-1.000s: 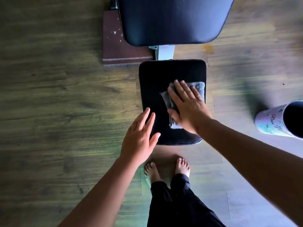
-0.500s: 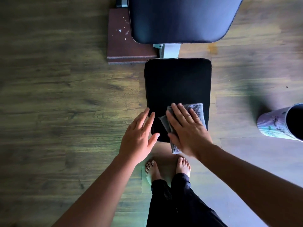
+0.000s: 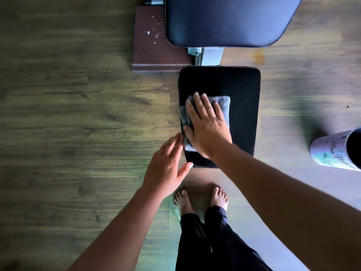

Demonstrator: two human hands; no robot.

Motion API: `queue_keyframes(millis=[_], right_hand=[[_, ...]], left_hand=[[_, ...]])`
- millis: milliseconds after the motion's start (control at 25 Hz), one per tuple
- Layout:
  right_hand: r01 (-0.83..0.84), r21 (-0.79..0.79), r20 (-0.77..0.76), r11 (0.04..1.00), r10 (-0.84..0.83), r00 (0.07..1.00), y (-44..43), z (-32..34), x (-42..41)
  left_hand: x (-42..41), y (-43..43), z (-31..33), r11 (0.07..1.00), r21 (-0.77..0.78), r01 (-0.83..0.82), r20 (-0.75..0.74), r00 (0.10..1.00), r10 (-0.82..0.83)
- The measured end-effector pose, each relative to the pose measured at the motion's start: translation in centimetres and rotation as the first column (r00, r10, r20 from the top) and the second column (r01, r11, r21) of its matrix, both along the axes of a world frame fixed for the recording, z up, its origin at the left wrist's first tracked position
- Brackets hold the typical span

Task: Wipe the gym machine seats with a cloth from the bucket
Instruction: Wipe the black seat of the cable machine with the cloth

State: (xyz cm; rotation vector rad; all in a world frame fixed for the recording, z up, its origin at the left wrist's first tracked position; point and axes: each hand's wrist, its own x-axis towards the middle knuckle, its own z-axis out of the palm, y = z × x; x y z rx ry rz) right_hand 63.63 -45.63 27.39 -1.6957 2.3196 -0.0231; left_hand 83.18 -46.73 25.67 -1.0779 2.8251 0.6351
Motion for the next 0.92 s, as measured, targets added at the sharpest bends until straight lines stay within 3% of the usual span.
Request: queue_keyframes(millis=[80, 200, 320, 440, 640, 800, 920], right_hand=[[-0.035, 0.036, 0.005, 0.999, 0.035, 0.999, 3.5, 0.4, 1.2], [-0.09, 0.042, -0.017, 0.995, 0.091, 0.996, 0.9, 0.3, -1.4], [0.01, 0.008, -0.016, 1.0, -0.01, 1.0, -5.4, -0.1, -4.2], [0.092, -0.017, -0.007, 0.996, -0.092, 0.996, -5.3, -0.2, -2.6], [-0.176, 0.043, -0.016, 0.983, 0.177, 0.984, 7.1, 0.1, -0.8], [0.039, 0.012, -0.072, 0.999, -0.038, 0.997, 2.8, -0.5, -10.0], [0.173, 0.015, -0.044, 0.985, -0.173, 0.984, -3.6, -0.6, -10.9]], left_hand=[[0.0, -0.1, 0.1, 1.0, 0.0, 0.011, 0.005, 1.0, -0.011], [-0.2, -0.2, 0.1, 1.0, 0.006, 0.02, -0.002, 1.0, -0.02], [-0.1, -0.2, -0.1, 1.0, 0.002, 0.02, -0.008, 1.0, -0.02], [-0.2, 0.0, -0.2, 1.0, 0.006, 0.005, -0.02, 1.0, -0.005], [-0.1, -0.1, 0.1, 1.0, 0.006, 0.016, -0.018, 1.0, -0.016], [-0.1, -0.1, 0.1, 1.0, 0.01, 0.024, -0.01, 1.0, -0.024], [-0.2, 0.0, 0.1, 1.0, 0.011, 0.014, -0.007, 1.0, -0.014]])
